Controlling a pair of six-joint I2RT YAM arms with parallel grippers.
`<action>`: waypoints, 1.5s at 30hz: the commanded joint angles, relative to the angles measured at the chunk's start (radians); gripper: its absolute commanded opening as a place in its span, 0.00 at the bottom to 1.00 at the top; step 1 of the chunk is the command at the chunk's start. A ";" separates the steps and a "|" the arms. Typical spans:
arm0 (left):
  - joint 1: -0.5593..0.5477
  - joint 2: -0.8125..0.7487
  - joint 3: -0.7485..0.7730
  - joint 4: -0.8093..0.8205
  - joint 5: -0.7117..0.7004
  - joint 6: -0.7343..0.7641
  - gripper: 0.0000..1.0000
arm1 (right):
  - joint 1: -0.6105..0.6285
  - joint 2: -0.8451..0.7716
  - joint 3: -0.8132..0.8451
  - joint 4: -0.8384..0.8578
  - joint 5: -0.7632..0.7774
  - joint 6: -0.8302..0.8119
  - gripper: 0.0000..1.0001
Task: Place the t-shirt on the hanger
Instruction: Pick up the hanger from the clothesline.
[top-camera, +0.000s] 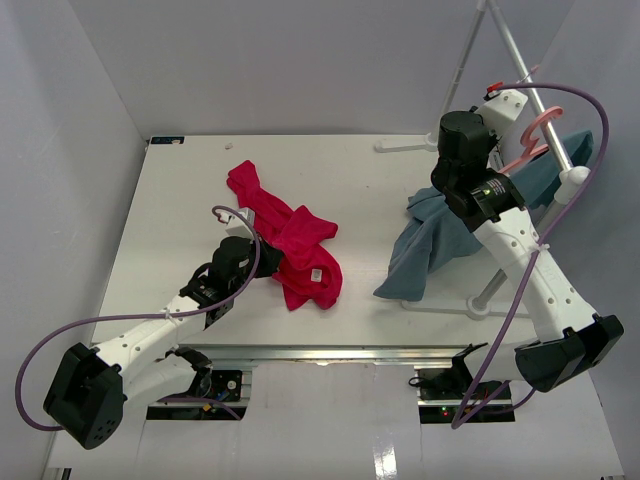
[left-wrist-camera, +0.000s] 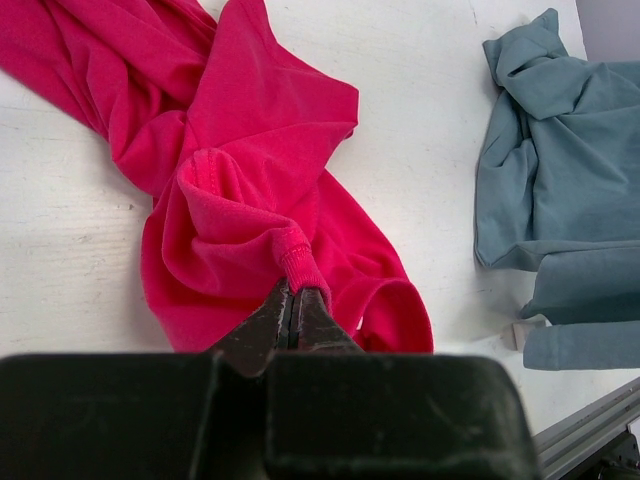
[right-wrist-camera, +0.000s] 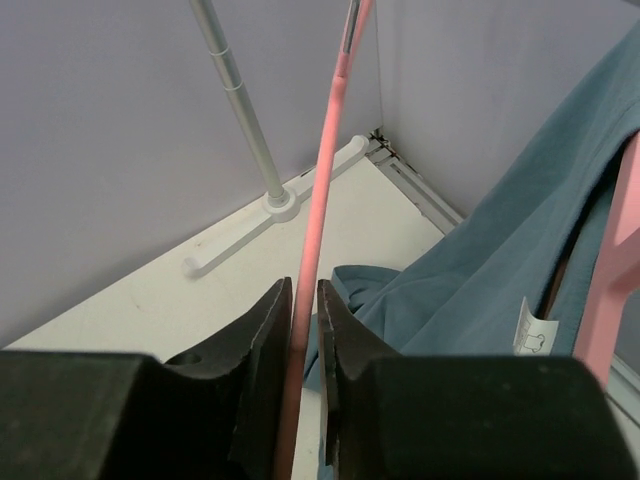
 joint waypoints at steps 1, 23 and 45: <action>-0.005 -0.004 0.013 0.023 0.015 0.006 0.00 | -0.002 -0.015 0.051 0.042 0.038 -0.044 0.16; -0.006 0.006 0.015 0.020 0.013 0.006 0.00 | -0.004 -0.049 0.075 0.130 -0.118 -0.252 0.08; -0.006 0.030 0.024 0.017 0.020 -0.004 0.00 | -0.003 -0.178 -0.153 0.231 -0.588 -0.363 0.08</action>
